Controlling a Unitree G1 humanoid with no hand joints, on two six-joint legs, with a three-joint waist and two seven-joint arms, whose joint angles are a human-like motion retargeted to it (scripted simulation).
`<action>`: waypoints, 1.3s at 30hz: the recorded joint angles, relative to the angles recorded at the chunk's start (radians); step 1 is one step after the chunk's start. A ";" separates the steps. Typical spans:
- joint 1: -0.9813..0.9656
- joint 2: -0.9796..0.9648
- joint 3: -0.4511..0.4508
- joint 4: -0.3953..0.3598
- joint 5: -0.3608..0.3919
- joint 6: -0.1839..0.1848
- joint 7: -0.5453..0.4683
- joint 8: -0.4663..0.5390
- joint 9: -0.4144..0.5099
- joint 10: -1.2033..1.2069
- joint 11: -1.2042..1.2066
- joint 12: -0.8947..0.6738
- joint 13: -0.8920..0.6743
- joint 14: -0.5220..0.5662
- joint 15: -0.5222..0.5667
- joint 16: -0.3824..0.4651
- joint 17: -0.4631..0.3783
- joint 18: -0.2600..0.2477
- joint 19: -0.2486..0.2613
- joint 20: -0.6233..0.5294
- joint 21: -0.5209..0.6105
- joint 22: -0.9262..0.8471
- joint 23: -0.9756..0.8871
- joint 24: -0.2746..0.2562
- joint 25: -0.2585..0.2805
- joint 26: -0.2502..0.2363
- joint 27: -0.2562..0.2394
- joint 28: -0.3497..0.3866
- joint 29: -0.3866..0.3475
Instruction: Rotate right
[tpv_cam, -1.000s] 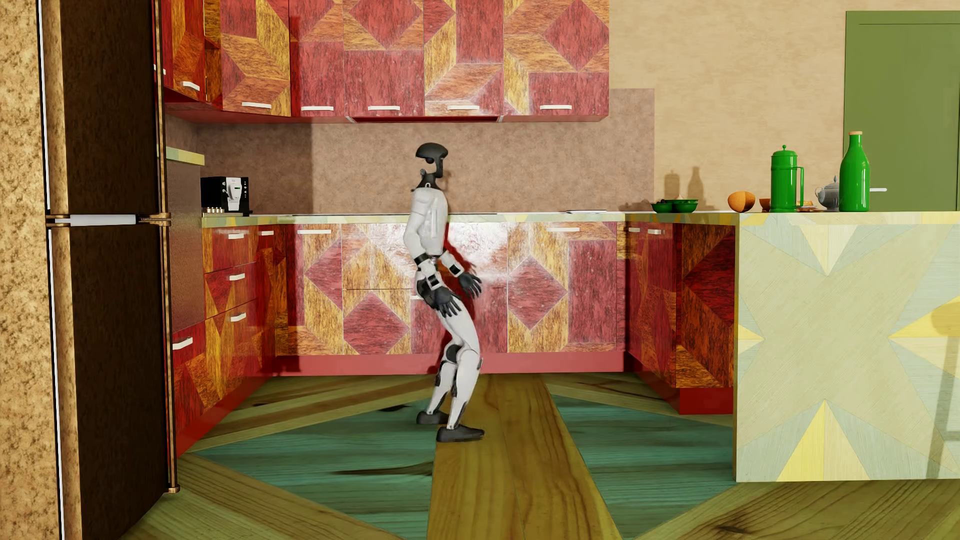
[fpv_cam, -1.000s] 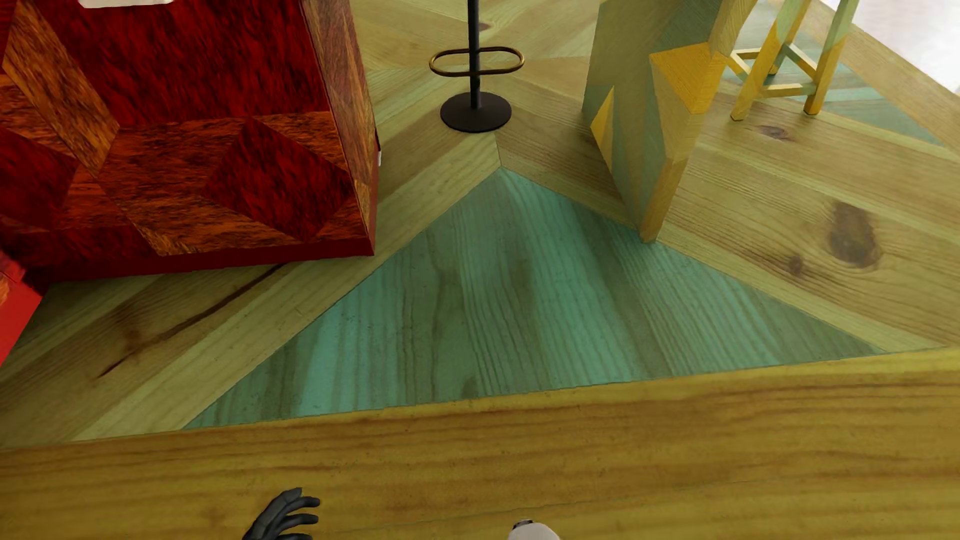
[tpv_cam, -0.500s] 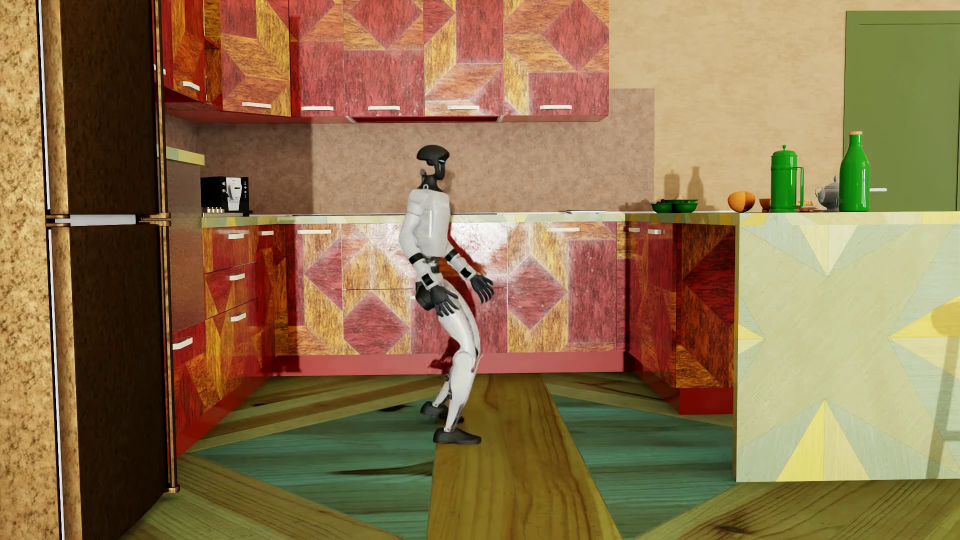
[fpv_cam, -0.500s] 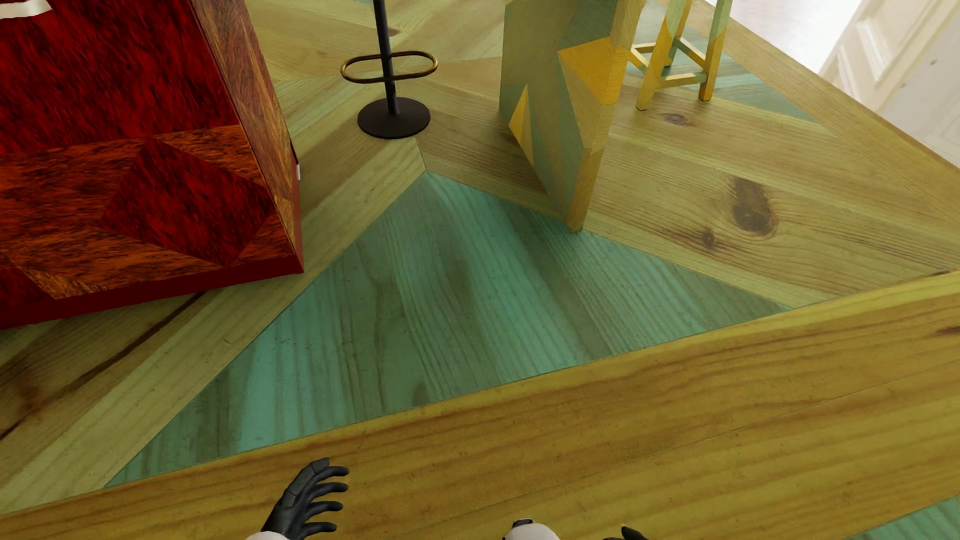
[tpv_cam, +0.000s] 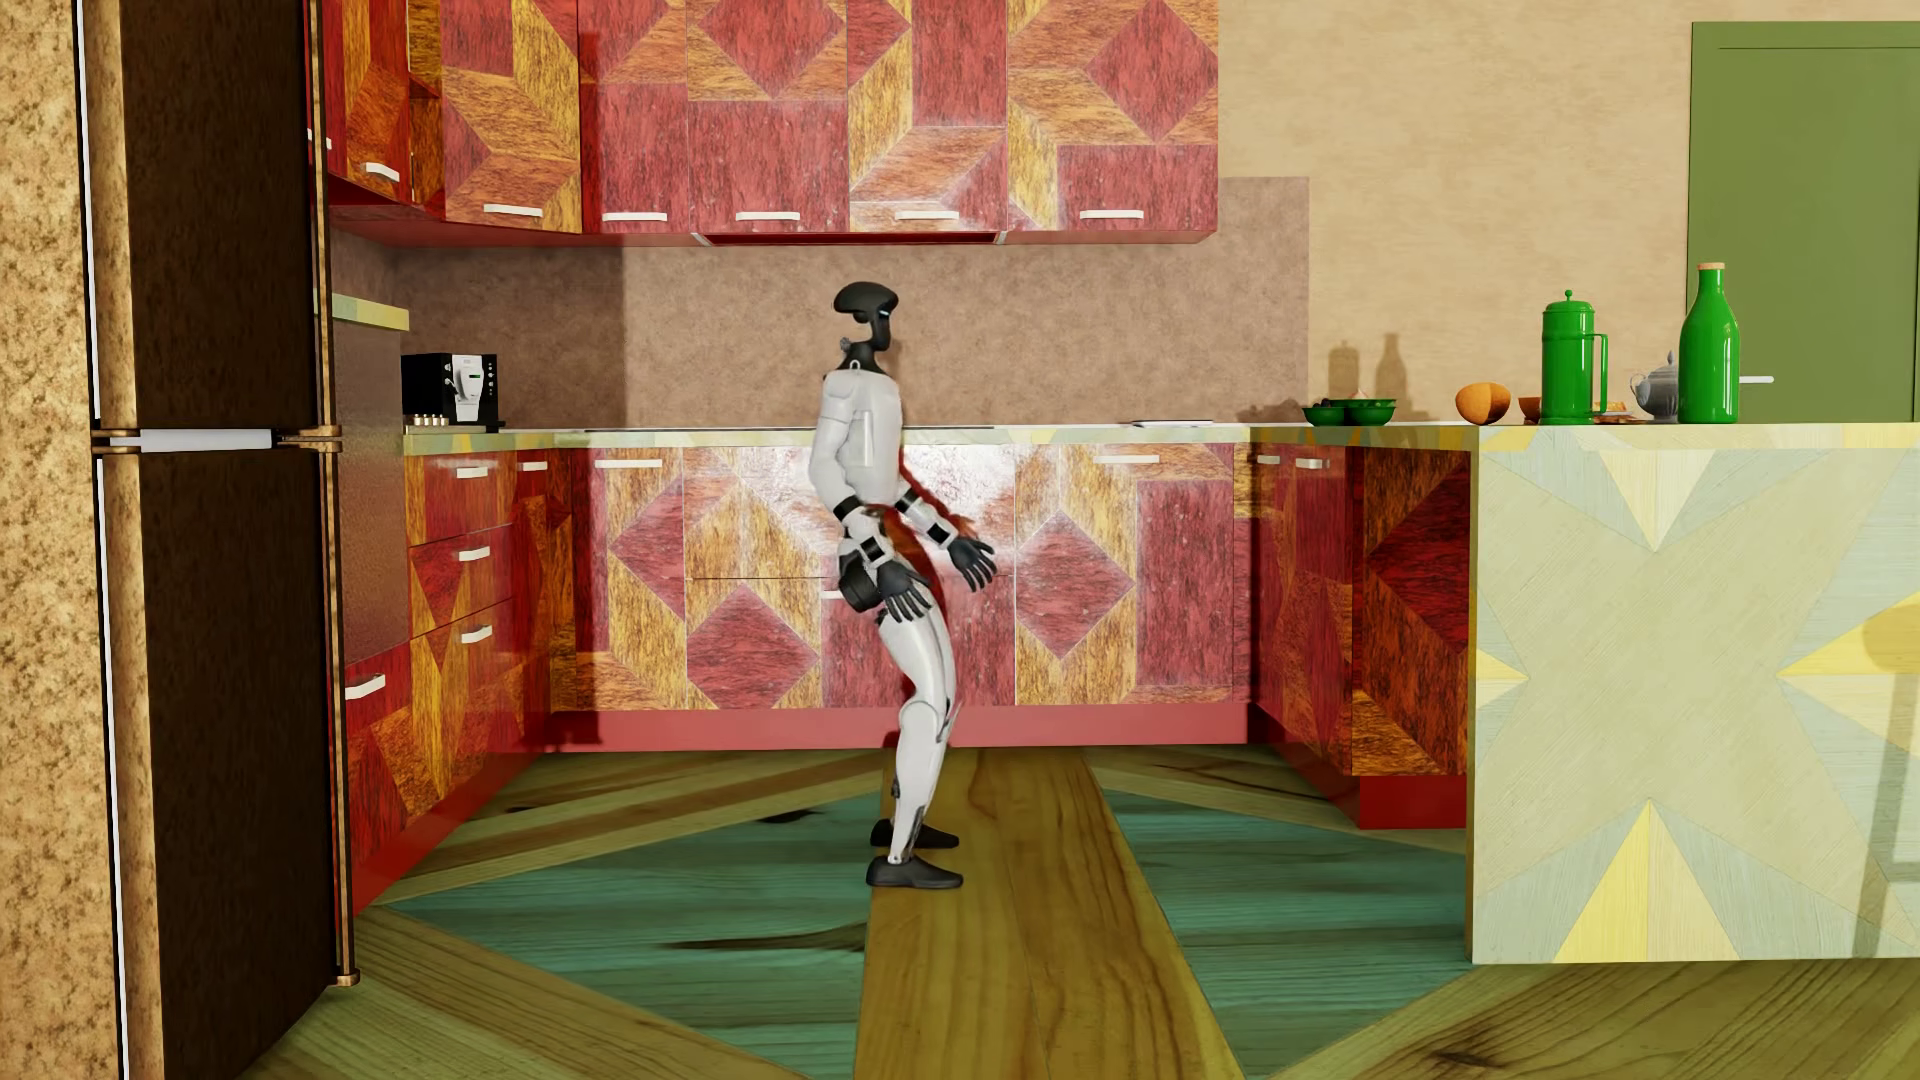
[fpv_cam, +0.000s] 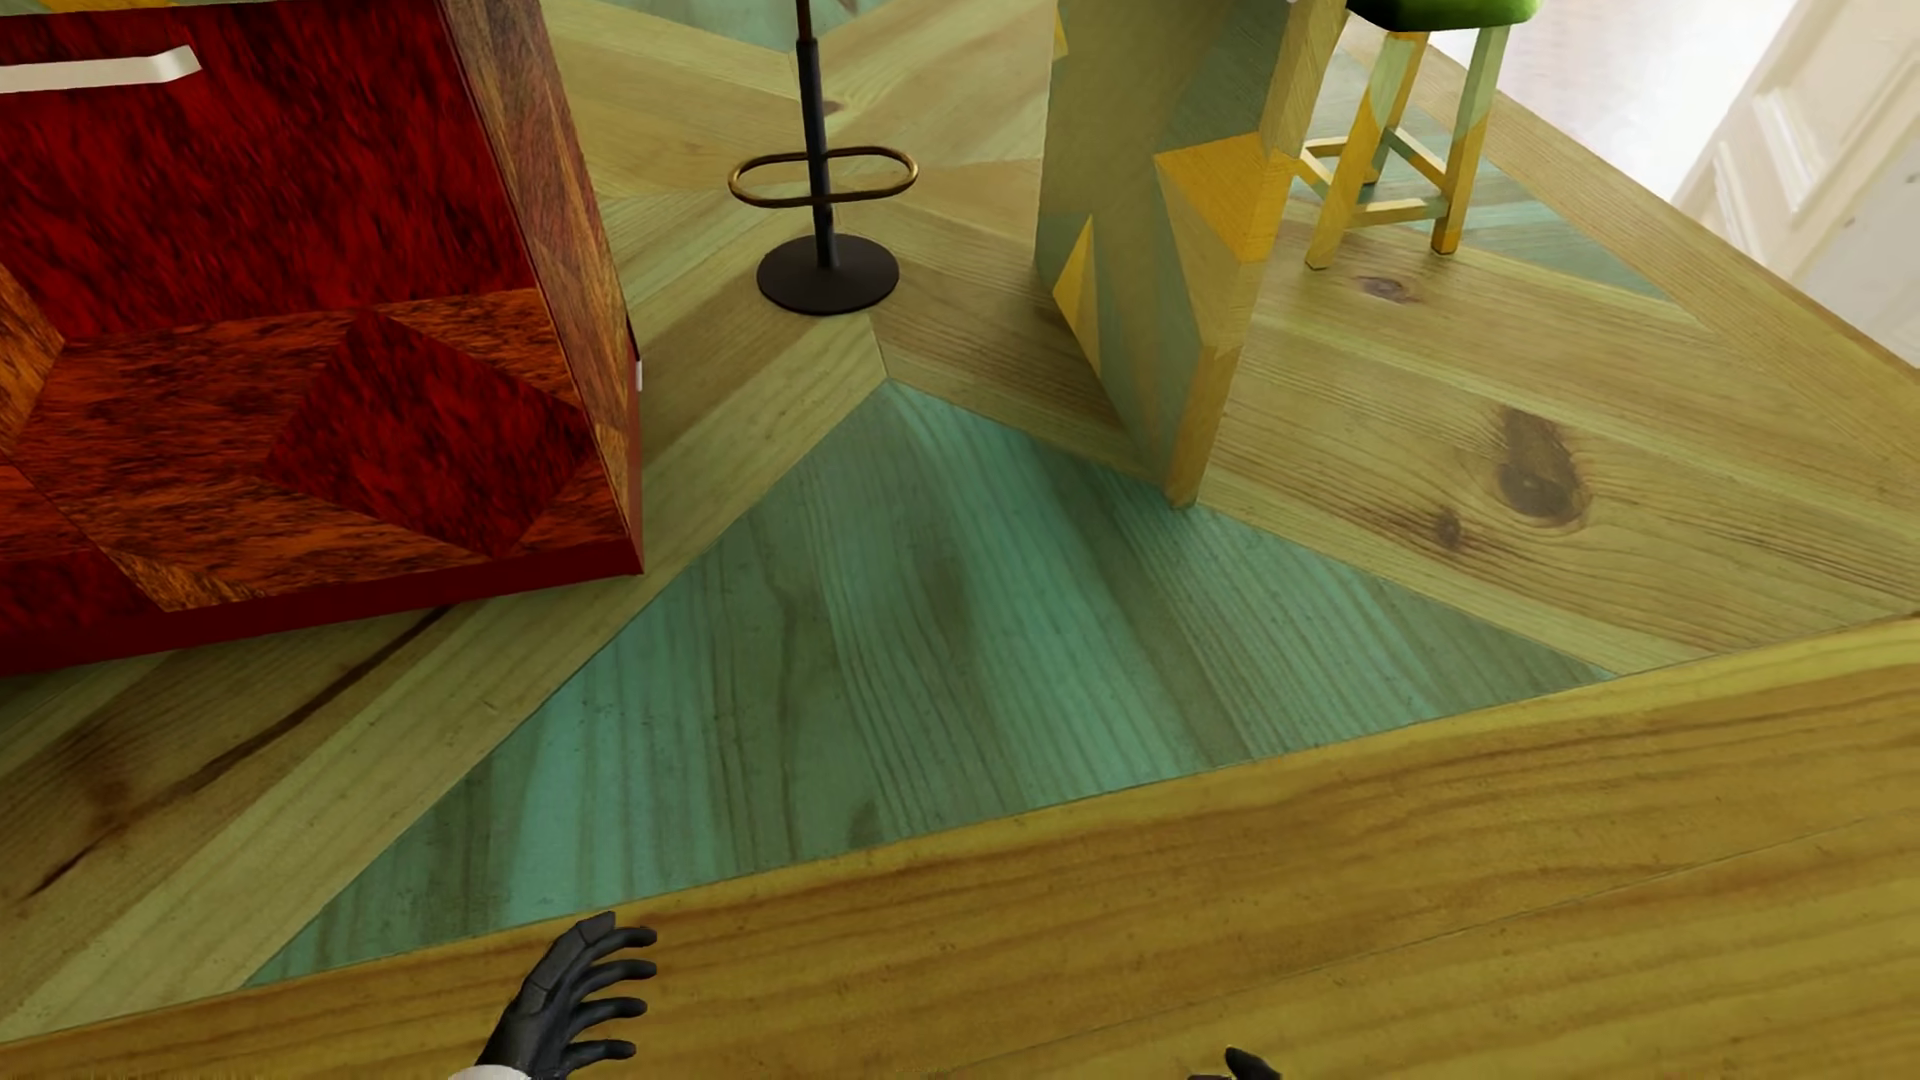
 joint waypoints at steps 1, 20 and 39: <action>-0.003 -0.001 0.004 0.000 -0.001 0.002 -0.005 -0.006 -0.001 0.001 0.002 0.007 0.011 -0.002 -0.002 0.003 -0.002 -0.002 0.002 0.006 0.002 -0.002 -0.008 0.001 -0.002 -0.001 0.000 -0.017 0.000; 0.013 0.004 0.026 0.004 0.003 0.007 0.003 0.000 0.002 -0.024 -0.009 0.016 -0.031 0.001 -0.002 -0.023 -0.010 -0.006 -0.002 -0.012 0.000 -0.004 0.002 -0.013 -0.008 0.005 -0.012 -0.024 0.002; 0.005 0.017 0.032 -0.003 -0.003 0.009 0.007 0.005 0.012 0.019 -0.023 0.009 -0.044 -0.027 0.005 -0.008 -0.008 0.017 0.021 -0.001 -0.020 -0.017 -0.003 0.011 -0.030 0.047 -0.046 0.012 -0.012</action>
